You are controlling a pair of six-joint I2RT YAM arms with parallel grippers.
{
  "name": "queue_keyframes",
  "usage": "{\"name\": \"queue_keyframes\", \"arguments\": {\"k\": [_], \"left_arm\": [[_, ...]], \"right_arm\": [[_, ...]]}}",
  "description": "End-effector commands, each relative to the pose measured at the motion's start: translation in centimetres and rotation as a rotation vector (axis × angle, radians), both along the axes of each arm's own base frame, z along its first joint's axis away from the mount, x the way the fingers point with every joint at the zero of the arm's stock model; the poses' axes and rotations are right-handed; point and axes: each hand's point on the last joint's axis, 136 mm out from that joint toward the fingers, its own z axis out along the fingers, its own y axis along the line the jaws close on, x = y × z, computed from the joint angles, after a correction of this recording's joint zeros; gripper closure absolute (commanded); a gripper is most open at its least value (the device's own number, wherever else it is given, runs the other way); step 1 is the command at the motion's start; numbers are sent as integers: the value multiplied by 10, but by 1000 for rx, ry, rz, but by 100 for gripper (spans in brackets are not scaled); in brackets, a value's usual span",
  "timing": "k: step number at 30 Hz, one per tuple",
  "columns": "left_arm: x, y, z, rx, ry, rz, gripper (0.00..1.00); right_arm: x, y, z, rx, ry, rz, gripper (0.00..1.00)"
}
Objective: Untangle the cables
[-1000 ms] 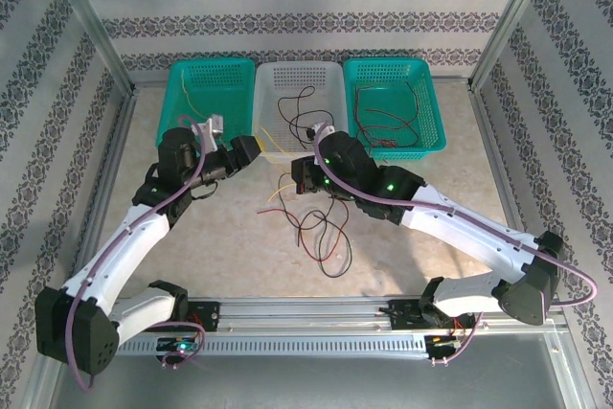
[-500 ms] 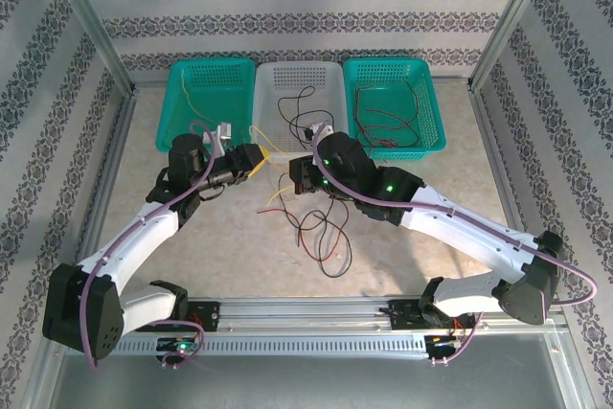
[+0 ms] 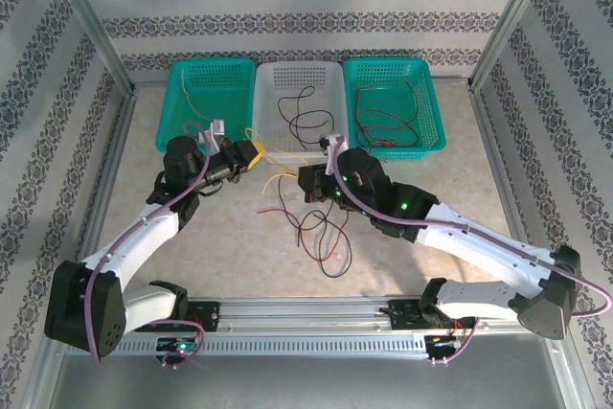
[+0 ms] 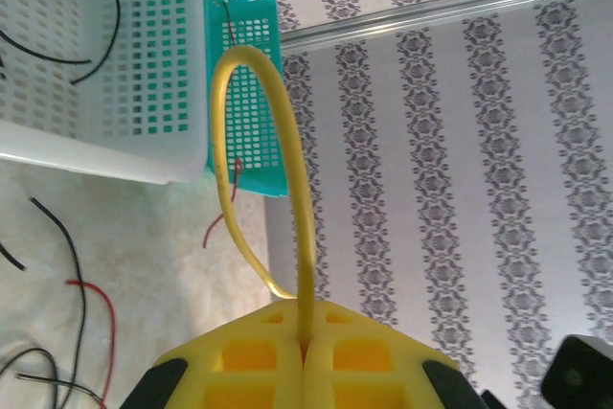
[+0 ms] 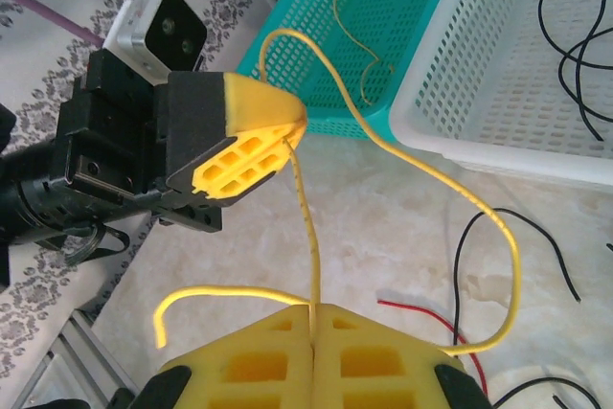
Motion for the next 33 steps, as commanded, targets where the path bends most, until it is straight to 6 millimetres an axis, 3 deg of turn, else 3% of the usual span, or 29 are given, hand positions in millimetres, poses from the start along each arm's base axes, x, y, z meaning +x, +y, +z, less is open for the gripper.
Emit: {"name": "queue_keyframes", "arguments": {"k": [1, 7, 13, 16, 19, 25, 33], "left_arm": [[29, 35, 16, -59, -47, 187, 100], [33, 37, 30, -55, -82, 191, 100], [45, 59, 45, 47, -130, 240, 100], [60, 77, 63, 103, -176, 286, 100], [79, 102, 88, 152, -232, 350, 100], [115, 154, 119, 211, -273, 503, 100], [159, 198, 105, 306, -227, 646, 100]], "right_arm": [[-9, -15, 4, 41, 3, -29, 100], [-13, -22, -12, 22, 39, -45, 100], [-13, -38, -9, -47, 43, -88, 59], [-15, -53, -6, -87, 29, -117, 49], [-16, -69, -5, -120, 19, -151, 46], [-23, -85, -14, -135, 45, -185, 45], [-27, -94, -40, -152, 93, -215, 44]]}}
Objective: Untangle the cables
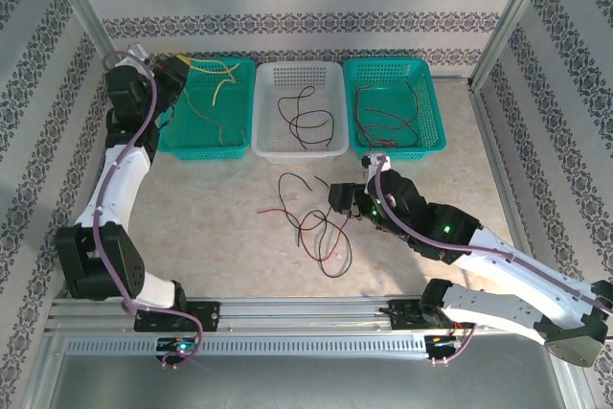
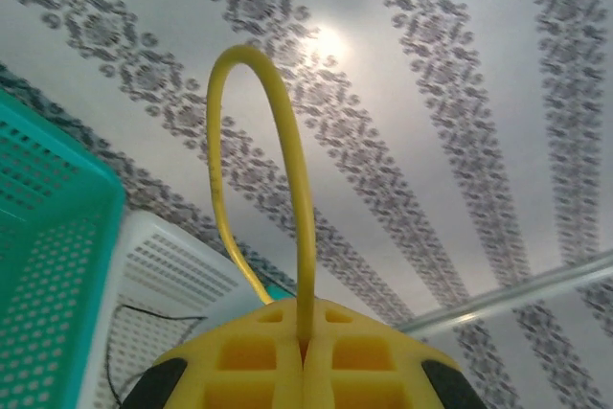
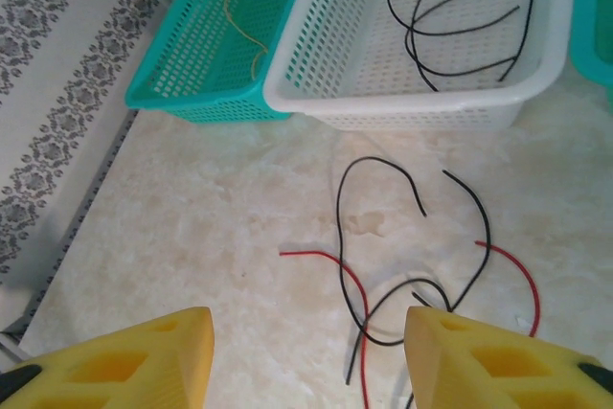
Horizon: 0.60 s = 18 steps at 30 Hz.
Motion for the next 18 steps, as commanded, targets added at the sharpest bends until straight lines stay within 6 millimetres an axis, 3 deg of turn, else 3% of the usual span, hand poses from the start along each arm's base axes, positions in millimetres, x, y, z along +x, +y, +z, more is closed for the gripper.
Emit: {"name": "queue_keyframes", "arguments": {"k": [1, 7, 18], "left_arm": [[17, 20, -10, 65, 38, 69, 100], [35, 28, -45, 134, 137, 83, 100], [62, 47, -73, 264, 236, 134, 100]], "right_arm": [[1, -9, -13, -33, 22, -42, 44], [3, -8, -22, -62, 32, -42, 44], [6, -7, -25, -114, 31, -29, 43]]}}
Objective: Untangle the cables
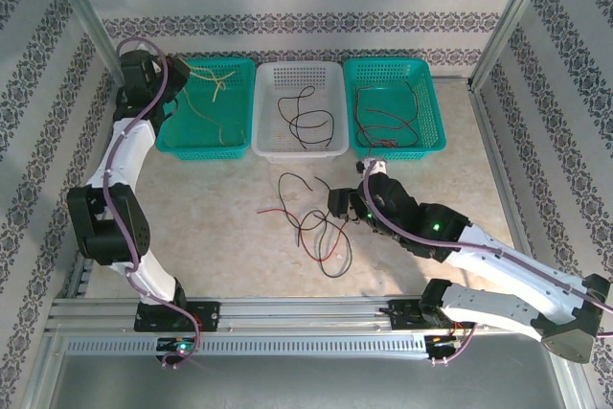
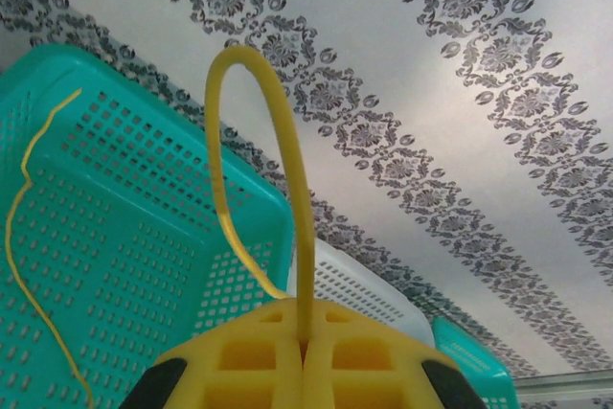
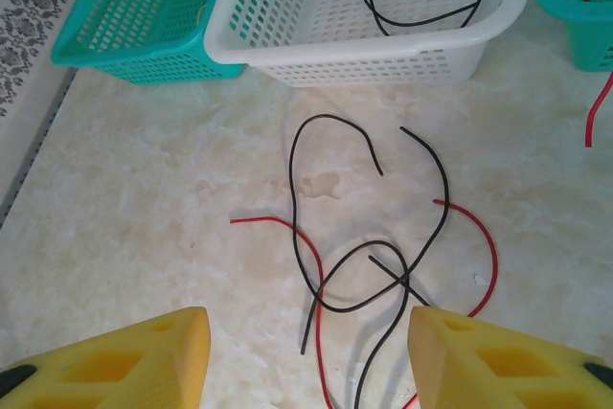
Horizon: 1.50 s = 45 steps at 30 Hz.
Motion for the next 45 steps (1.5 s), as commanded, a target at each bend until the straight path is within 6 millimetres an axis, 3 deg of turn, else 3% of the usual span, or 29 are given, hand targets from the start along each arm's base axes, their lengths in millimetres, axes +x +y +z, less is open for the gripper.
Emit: {"name": "queue_keyframes", "arguments": {"k": [1, 4, 6, 8, 12, 16, 19, 22, 26, 29, 32, 35, 39, 45], "left_arm": [[10, 11, -11, 40, 35, 12, 100], [21, 11, -20, 35, 48, 2, 98], [26, 17, -33, 56, 82, 21, 69], [30, 16, -41, 53, 92, 16, 50], [29, 5, -40, 37, 96, -33, 48], [13, -1, -41, 75, 125, -42, 45], [-11, -9, -38, 126, 127, -49, 42], [-39, -29, -34, 125, 113, -83, 40], [-80, -95, -29, 113, 75, -266, 38], [-119, -153, -28, 117, 55, -479, 39], [-161, -187, -34, 165, 72, -626, 38], [-191, -188, -34, 253, 90, -657, 35], [-216, -180, -26, 262, 74, -650, 32], [-232, -178, -35, 246, 94, -654, 32]], "right_arm": [[5, -5, 2, -34, -16, -18, 43], [6, -4, 1, -32, -11, -23, 42], [7, -3, 2, -23, -9, -25, 42], [8, -2, 2, -21, -7, -24, 42], [9, -1, 1, -29, -3, -25, 42], [12, 3, -2, -37, 10, -21, 42], [14, 7, -4, -47, 16, -16, 42], [16, 8, -5, -57, 18, -15, 42], [18, 6, -15, -94, 53, -26, 41], [18, -1, -39, -155, 135, -64, 42], [14, -6, -67, -216, 214, -90, 43], [9, -15, -98, -259, 305, -135, 43], [6, -23, -131, -247, 410, -207, 49], [22, -8, -141, -66, 381, -284, 49]]}}
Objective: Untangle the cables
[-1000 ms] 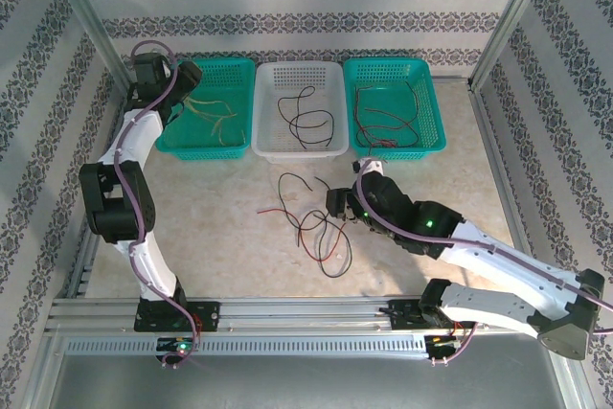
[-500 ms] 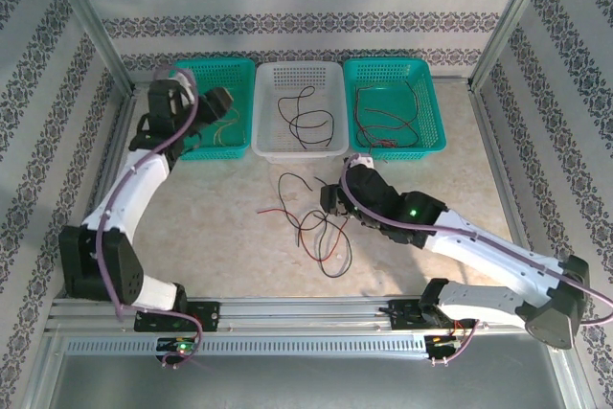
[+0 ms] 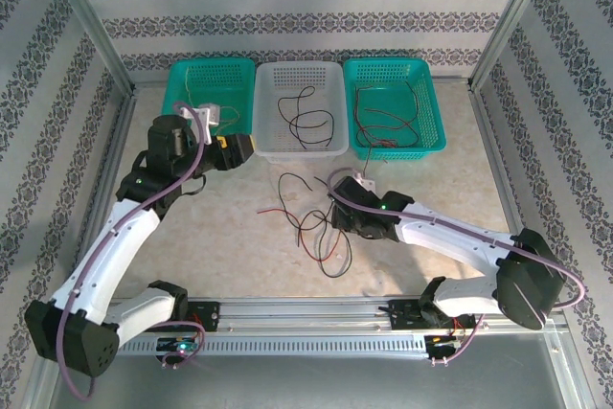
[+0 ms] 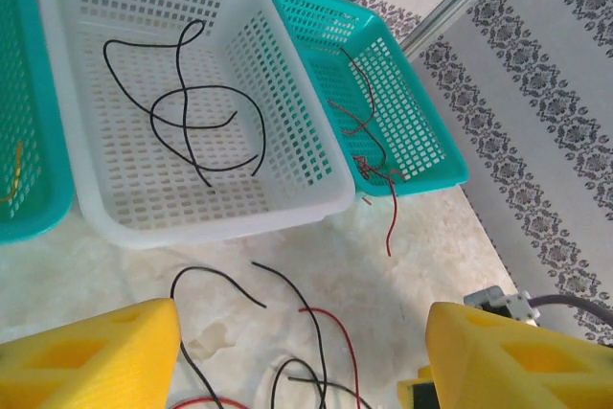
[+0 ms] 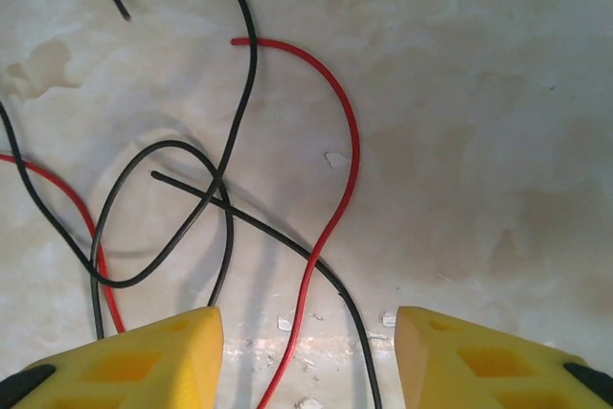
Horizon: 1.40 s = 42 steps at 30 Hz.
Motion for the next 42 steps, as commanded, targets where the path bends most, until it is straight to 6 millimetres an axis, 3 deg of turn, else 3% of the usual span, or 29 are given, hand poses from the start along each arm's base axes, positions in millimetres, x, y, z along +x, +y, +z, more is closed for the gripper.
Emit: {"name": "queue_keyframes", "arguments": {"k": [1, 4, 11, 19, 24, 29, 34, 42], "left_arm": [[-10, 1, -24, 30, 67, -15, 32], [-11, -6, -20, -2, 62, -42, 32], [-11, -10, -4, -17, 1, -71, 32], [-15, -9, -11, -28, 18, -64, 34], [-16, -10, -17, -42, 32, -64, 34], [-14, -11, -19, -52, 38, -66, 34], [-15, -14, -17, -61, 33, -77, 34], [-18, -26, -22, -99, 36, -115, 34]], "right_arm": [[18, 17, 5, 134, -50, -86, 49], [27, 19, -3, 132, -52, -119, 53], [42, 46, -24, 137, -16, -86, 57], [49, 60, -49, 104, 45, -78, 65], [49, 59, -60, 79, 70, -81, 69], [51, 59, -63, 72, 72, -75, 87], [51, 65, -56, 84, 50, -39, 98], [51, 60, -5, 10, -93, 51, 100]]}}
